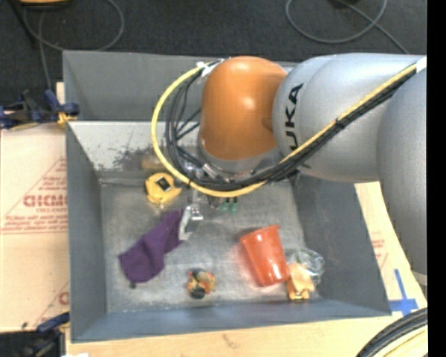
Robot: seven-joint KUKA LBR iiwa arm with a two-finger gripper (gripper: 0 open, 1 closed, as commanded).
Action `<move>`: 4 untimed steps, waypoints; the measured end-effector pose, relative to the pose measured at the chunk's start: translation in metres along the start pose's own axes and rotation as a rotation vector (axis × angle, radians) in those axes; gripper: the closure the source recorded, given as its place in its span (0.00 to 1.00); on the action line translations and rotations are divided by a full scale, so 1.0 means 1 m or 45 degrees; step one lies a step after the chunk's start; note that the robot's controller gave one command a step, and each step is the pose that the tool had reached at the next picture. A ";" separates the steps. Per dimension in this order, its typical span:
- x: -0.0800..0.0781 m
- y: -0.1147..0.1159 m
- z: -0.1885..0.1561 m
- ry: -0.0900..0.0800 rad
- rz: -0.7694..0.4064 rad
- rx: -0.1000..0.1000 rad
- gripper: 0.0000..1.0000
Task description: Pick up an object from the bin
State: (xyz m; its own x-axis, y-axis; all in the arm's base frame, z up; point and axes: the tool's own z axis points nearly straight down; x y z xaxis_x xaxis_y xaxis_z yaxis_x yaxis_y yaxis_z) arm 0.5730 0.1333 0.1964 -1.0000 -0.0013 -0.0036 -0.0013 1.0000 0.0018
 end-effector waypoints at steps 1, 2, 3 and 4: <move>-0.007 -0.001 0.028 -0.009 -0.158 0.000 0.00; -0.007 -0.002 0.086 0.006 -0.343 0.002 0.00; -0.016 0.001 0.084 -0.002 -0.669 0.001 0.00; -0.010 0.000 0.120 -0.007 -0.642 -0.002 0.00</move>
Offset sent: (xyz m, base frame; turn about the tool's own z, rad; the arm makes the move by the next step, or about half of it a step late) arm 0.0150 0.0012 -0.0364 -0.4181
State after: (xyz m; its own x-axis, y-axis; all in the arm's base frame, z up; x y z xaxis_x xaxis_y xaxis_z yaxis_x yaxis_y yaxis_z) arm 0.5830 0.1332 0.0762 -0.8747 -0.4845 -0.0094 -0.4846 0.8748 -0.0001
